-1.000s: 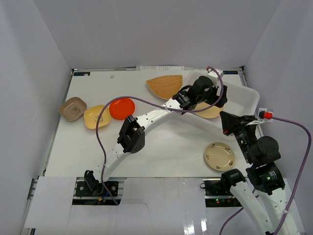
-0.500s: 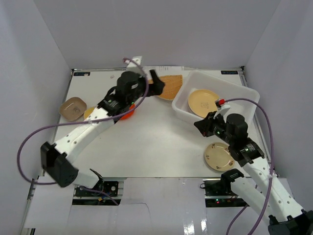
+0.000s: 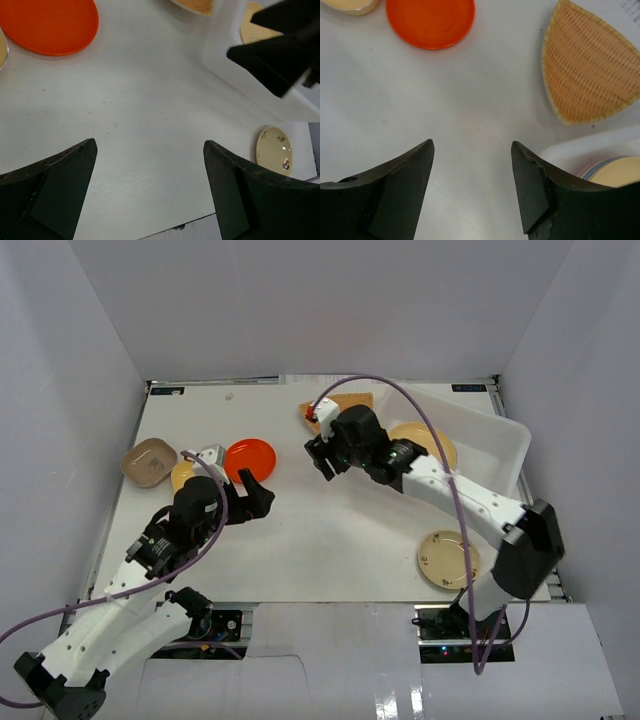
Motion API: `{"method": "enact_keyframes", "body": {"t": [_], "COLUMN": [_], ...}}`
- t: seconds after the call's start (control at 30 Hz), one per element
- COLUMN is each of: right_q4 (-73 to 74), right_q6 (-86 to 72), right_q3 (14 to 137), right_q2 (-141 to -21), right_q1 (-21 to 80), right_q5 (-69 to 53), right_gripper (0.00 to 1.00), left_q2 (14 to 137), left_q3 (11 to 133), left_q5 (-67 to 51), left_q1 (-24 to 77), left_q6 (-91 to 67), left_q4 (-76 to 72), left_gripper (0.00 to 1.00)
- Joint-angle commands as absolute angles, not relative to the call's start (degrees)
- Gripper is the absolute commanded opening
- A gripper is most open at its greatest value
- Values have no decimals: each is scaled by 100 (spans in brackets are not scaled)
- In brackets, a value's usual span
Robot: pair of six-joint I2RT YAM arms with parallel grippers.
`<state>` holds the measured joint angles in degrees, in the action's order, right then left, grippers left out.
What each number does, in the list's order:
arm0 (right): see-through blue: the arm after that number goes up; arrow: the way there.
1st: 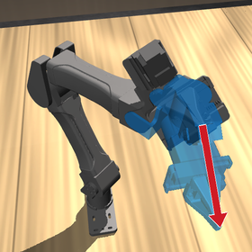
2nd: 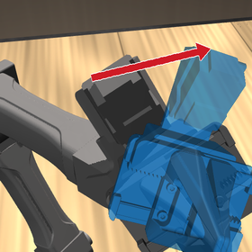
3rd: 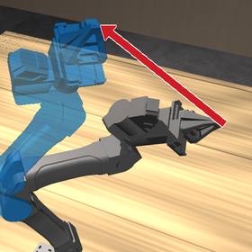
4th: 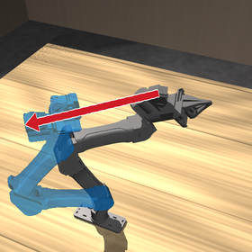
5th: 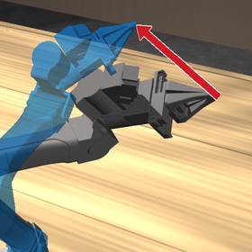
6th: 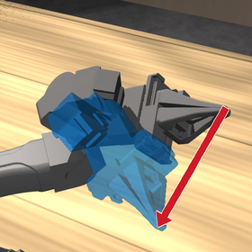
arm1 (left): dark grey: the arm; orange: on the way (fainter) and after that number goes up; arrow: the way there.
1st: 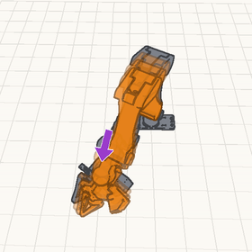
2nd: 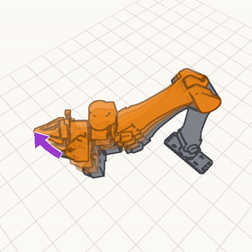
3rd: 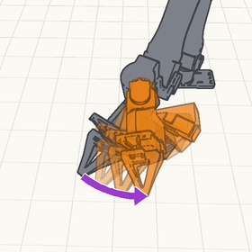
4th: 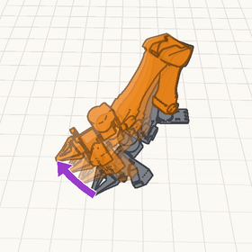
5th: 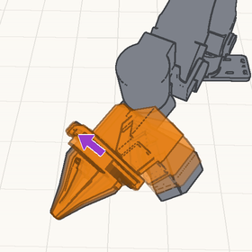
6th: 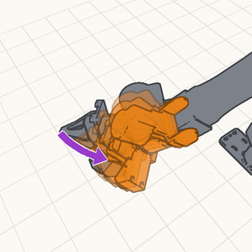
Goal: Place the plates into the plastic bin on the countertop
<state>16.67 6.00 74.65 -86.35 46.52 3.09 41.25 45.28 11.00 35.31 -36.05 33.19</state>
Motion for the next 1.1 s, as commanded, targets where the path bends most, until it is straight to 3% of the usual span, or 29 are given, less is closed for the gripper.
{"method": "enact_keyframes", "body": {"t": [0.0, 0.1, 0.3, 0.6, 0.7, 0.93, 1.07], "right_q4": [2117, 2267, 3014, 2567, 2181, 538, -384], "right_q6": [1914, 2433, 3180, 3577, 3779, 4464, 4334], "right_q3": [8669, 9646, 11432, 11848, 11804, 11584, 12040], "right_q2": [-9744, -10729, -12584, -13745, -13974, -14150, -14063], "right_q1": [4658, 4650, 4579, 4342, 4342, 4579, 4597], "right_q5": [1221, 1739, 2258, 2812, 3181, 3709, 3498], "right_gripper": [73, 80, 82, 71, 62, 8, 8], "left_q2": [3745, 3192, 2347, 1863, 1994, 1969, 1846], "left_q3": [4351, 4114, 3981, 3876, 3876, 3850, 3841], "left_q5": [1467, 1590, 1916, 1767, 1574, 1354, 1345], "left_q1": [3507, 3507, 3489, 3480, 3428, 3103, 3006], "left_q6": [-3717, -3841, -3920, -3824, -3745, -3648, -3647], "left_q4": [3946, 3929, 3885, 3700, 3648, 3516, 3507], "left_gripper": [98, 98, 98, 98, 98, 98, 98]}}
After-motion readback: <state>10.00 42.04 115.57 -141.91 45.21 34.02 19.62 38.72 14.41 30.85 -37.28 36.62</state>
